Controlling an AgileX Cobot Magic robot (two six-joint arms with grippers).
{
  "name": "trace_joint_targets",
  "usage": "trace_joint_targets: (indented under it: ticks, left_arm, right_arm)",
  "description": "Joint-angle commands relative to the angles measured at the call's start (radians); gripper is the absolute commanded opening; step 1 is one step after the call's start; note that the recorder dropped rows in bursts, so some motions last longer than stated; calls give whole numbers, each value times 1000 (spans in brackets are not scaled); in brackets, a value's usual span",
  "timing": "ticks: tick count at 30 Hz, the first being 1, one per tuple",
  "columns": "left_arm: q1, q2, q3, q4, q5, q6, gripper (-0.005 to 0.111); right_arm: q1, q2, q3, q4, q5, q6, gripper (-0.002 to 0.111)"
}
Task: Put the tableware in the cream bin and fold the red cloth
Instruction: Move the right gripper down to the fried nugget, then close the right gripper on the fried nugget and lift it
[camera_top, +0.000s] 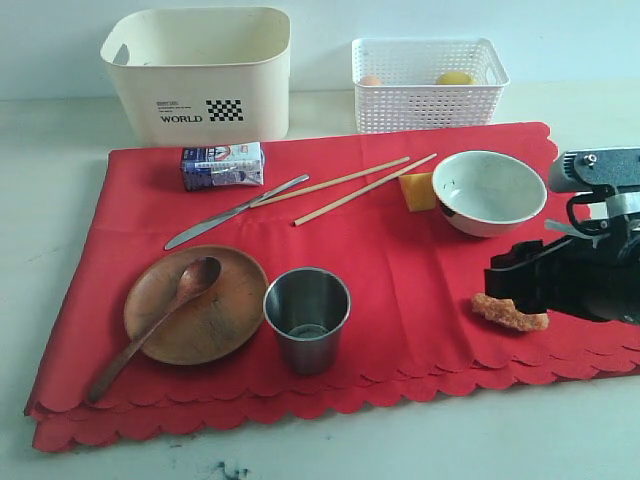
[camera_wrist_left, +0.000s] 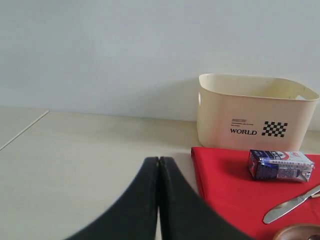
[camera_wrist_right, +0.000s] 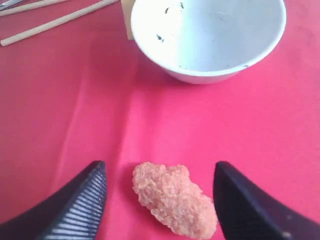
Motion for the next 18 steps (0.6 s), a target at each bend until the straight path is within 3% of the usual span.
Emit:
trace_joint_targets:
  ticks: [1,18]
  left_arm:
    - [-8,-7,2,0,-3,0,2]
    - [-8,-7,2,0,-3,0,2]
  right_arm:
    - [0,80,6,-8,-52,-24,67]
    - [0,380,-86,-40,-116,-33,67]
